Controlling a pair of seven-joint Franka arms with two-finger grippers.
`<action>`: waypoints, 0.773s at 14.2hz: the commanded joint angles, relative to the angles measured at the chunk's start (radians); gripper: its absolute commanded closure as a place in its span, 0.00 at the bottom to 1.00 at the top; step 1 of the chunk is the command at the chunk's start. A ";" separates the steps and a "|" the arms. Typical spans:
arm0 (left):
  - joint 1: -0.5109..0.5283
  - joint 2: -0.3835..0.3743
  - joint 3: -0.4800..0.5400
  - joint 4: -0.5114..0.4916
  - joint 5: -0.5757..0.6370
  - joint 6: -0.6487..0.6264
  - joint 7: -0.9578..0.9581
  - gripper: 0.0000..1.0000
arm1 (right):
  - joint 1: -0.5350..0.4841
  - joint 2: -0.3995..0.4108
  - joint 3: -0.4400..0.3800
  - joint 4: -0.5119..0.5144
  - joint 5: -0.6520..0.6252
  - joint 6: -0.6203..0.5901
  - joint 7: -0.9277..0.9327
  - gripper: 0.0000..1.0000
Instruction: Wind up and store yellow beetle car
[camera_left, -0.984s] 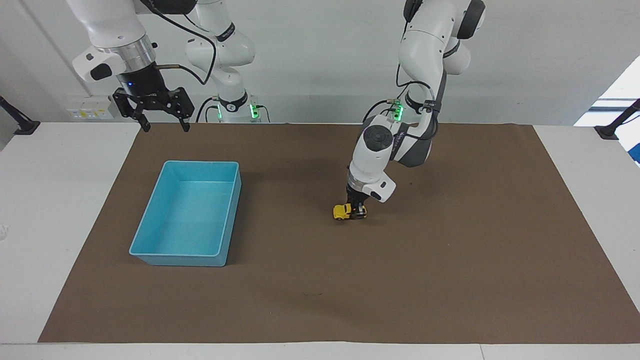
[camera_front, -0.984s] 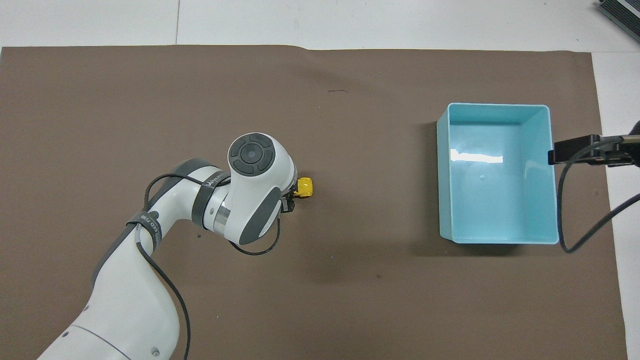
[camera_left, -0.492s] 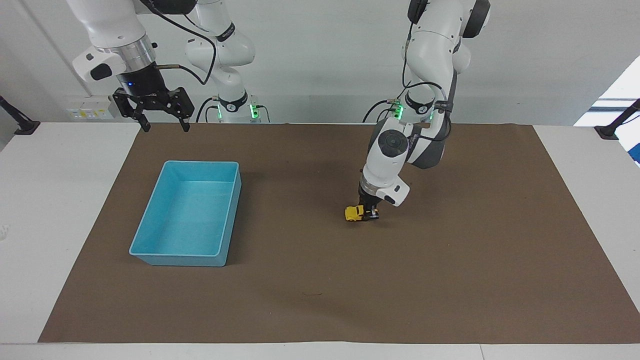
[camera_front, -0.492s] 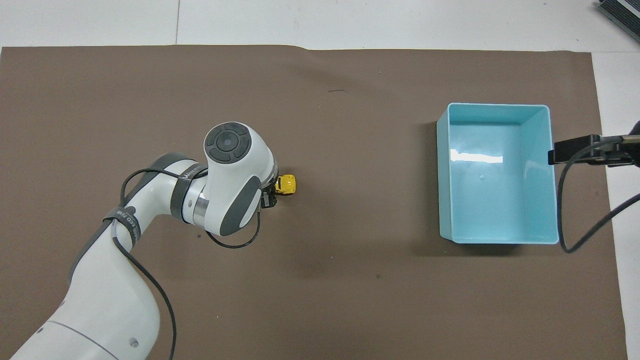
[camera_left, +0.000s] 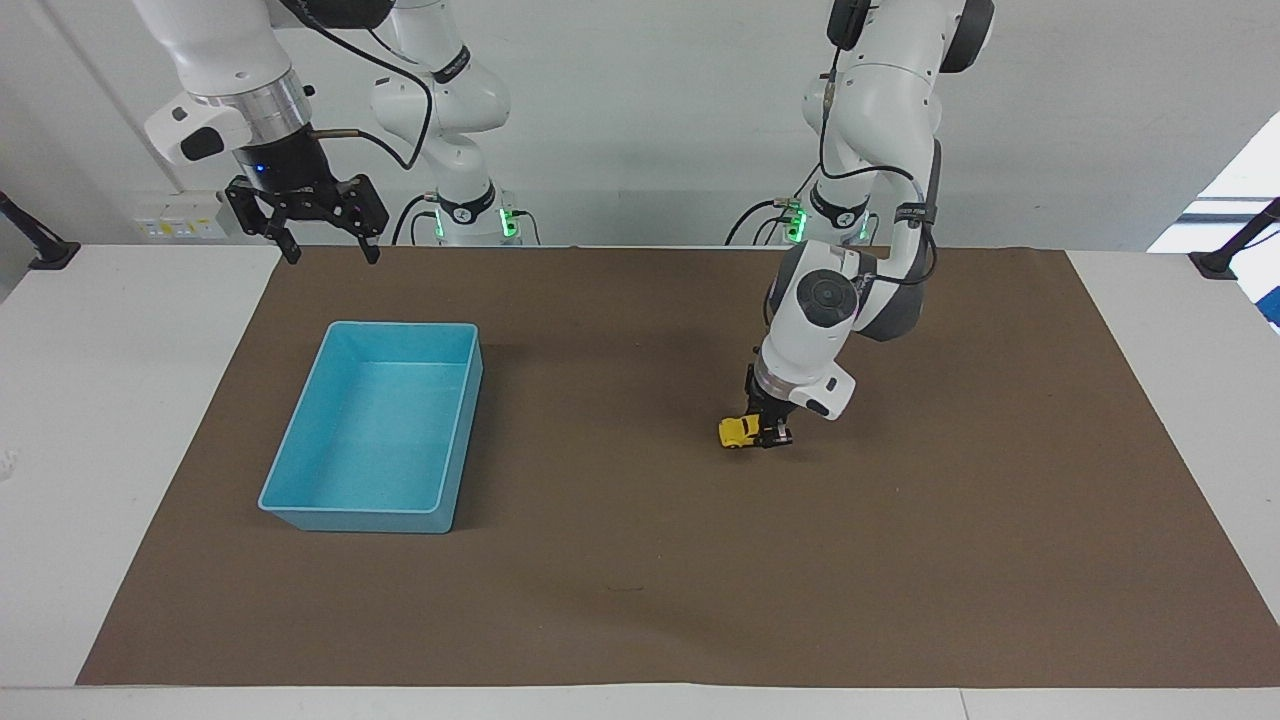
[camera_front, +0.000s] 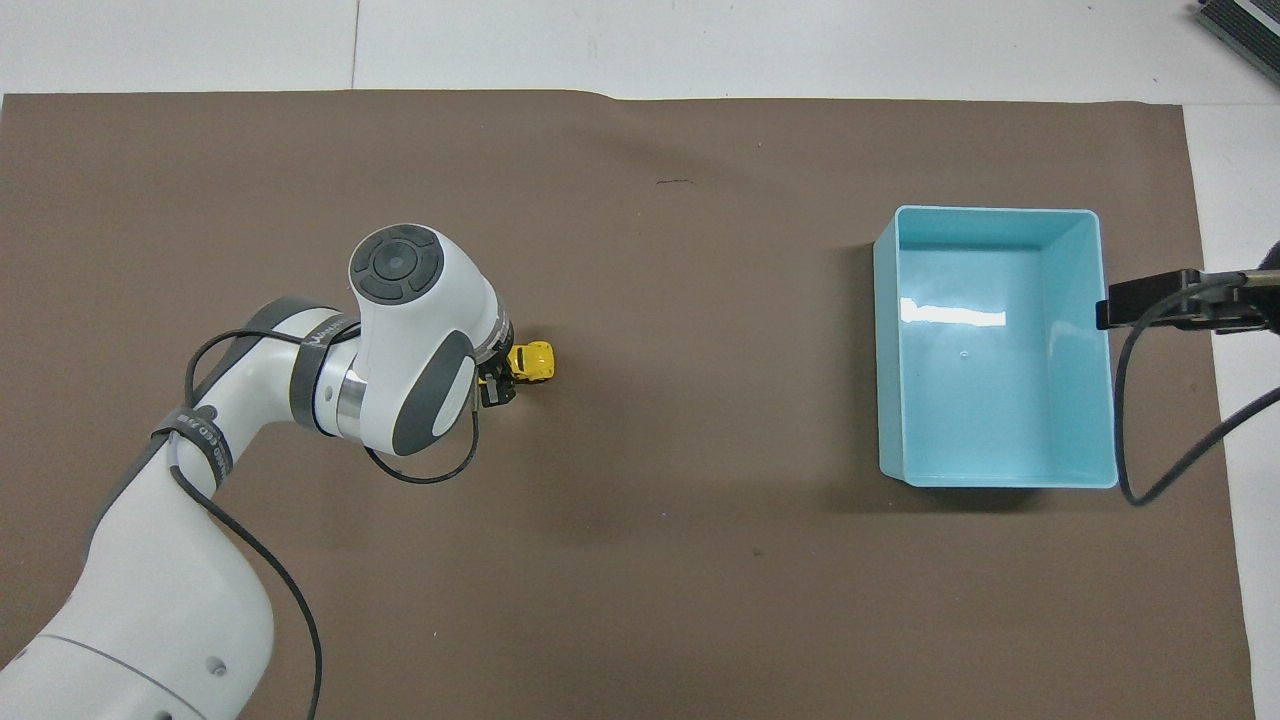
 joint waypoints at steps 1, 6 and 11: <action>0.056 0.025 0.008 -0.019 0.017 0.026 0.049 1.00 | -0.010 -0.007 0.001 -0.010 0.015 0.004 0.008 0.00; 0.059 0.024 0.008 -0.021 0.017 0.023 0.057 1.00 | -0.010 -0.007 -0.001 -0.010 0.015 0.004 0.008 0.00; 0.058 -0.079 0.008 0.021 0.017 -0.124 0.090 0.00 | -0.010 -0.007 -0.010 -0.010 0.015 0.005 0.008 0.00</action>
